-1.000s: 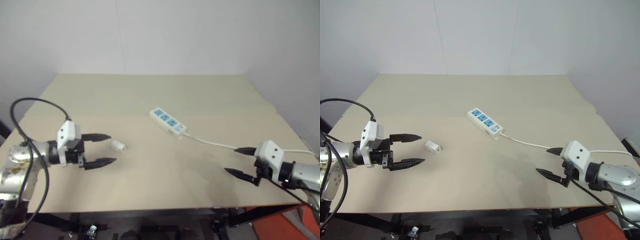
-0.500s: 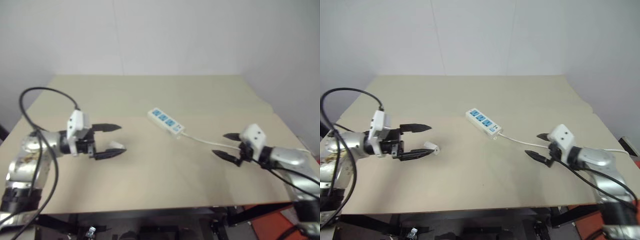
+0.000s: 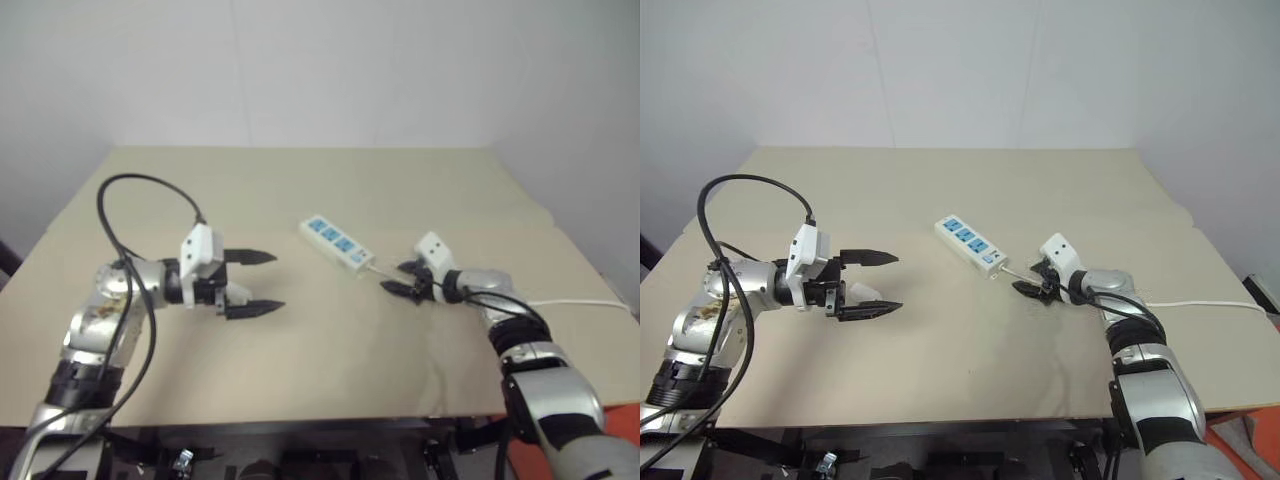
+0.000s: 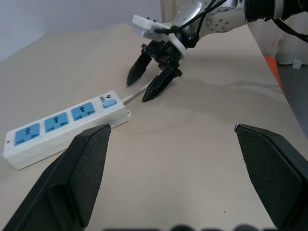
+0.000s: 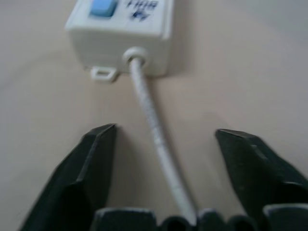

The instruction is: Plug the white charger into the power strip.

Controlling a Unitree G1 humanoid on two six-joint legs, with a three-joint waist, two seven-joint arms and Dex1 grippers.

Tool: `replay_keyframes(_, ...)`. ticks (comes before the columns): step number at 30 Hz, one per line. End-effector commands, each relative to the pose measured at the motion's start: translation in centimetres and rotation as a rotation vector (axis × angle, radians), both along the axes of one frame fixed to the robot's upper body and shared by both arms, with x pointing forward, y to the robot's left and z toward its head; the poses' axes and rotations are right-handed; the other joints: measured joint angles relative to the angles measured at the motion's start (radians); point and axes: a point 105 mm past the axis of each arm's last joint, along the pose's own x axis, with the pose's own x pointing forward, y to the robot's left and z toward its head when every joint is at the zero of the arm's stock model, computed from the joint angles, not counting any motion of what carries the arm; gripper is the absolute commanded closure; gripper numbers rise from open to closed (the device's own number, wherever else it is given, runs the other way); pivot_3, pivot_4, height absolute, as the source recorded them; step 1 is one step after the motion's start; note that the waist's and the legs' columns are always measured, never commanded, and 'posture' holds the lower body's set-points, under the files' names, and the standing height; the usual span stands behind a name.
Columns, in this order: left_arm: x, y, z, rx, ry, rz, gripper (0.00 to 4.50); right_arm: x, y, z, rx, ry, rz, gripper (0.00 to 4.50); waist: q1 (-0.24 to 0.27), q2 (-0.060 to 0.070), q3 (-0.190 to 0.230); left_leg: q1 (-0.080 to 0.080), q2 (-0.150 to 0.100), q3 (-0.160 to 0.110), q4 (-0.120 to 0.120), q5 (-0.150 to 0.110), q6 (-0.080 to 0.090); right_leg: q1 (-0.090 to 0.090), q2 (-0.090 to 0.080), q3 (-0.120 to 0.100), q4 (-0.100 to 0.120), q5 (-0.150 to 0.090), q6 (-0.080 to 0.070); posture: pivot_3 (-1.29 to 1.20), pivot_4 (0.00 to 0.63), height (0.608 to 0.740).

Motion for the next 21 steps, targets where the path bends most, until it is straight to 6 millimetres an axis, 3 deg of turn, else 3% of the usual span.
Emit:
replay_keyframes(1, -0.4, 0.3, 0.8, 0.014, -0.049, 0.005, 0.00, 0.1, 0.5, 0.6, -0.031, -0.032, 0.039, 2.05, -0.001, 0.000, 0.000, 0.000, 0.000, 0.000, 0.000, 0.000, 0.000, 0.000, 0.000, 0.000, 0.000, 0.000, 0.000, 0.00, 0.150, 0.740)
replay_keyframes(8, -0.5, 0.1, 0.6, 0.013, -0.050, 0.006, 0.00, -0.2, 0.7, 0.5, -0.051, -0.059, 0.069, 4.50, -0.001, 0.000, 0.000, 0.001, 0.000, 0.000, 0.000, 0.000, 0.000, 0.000, 0.000, 0.000, 0.000, 0.000, 0.000, 0.00, 0.150, 0.740)
replay_keyframes(13, -0.6, 0.2, 0.5, 0.009, -0.023, -0.009, 0.00, -2.3, 0.8, 0.8, -0.081, -0.135, 0.178, 4.50, 0.001, 0.000, 0.000, 0.000, 0.000, -0.001, 0.000, 0.000, 0.000, 0.000, 0.000, 0.000, 0.001, 0.000, 0.000, 0.00, 0.150, 0.740)
replay_keyframes(21, -0.1, 0.3, 0.6, 0.019, -0.017, -0.014, 0.00, -9.2, -1.3, 0.7, -0.120, -0.191, 0.268, 4.50, 0.009, 0.000, 0.000, 0.000, 0.000, -0.001, 0.001, 0.000, 0.000, 0.000, -0.001, -0.001, -0.002, 0.000, 0.000, 0.00, 0.150, 0.740)
